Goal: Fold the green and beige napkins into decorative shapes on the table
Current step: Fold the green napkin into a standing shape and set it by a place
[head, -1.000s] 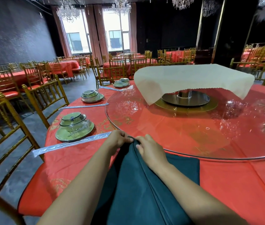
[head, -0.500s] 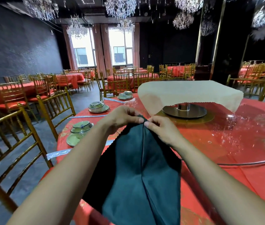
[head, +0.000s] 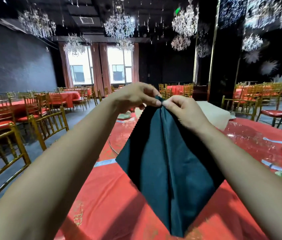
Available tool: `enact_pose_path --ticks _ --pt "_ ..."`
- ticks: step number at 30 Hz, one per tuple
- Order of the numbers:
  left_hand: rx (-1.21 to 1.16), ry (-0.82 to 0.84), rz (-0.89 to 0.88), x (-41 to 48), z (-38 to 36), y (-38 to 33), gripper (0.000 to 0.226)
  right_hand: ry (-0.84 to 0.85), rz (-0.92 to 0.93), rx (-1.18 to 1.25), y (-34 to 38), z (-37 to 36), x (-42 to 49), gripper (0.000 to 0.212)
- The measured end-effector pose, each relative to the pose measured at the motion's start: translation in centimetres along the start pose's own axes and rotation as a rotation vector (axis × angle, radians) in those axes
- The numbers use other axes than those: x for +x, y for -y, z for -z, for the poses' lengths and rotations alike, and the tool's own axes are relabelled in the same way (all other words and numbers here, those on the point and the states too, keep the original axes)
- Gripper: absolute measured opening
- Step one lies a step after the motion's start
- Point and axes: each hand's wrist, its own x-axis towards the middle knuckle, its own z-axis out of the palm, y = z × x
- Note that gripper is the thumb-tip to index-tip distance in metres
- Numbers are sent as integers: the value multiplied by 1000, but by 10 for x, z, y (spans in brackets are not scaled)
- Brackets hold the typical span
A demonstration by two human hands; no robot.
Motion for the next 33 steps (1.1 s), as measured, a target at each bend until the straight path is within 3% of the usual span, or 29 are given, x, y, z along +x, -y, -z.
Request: enact_pose_path --ticks 3,6,8,16,23,28,33 --pt "17 -37 3 8 -4 -17 18 -44 -4 -27 0 14 10 15" --pt "16 -102 44 18 -12 -26 20 -282 33 -243 -1 22 11 16" --pt "10 -159 84 24 -19 -29 24 -352 43 -254 3 24 4 13" --pt "-143 -239 198 37 -52 -41 30 -161 -199 -78 -3 36 5 12" --pt "-361 -306 263 46 -71 -46 27 28 -283 -151 5 52 15 31" --pt "-467 -377 247 47 -81 -47 30 -63 -346 -318 9 50 20 22" --pt "-563 -432 199 40 -81 -44 28 -109 -289 -444 16 48 18 18"
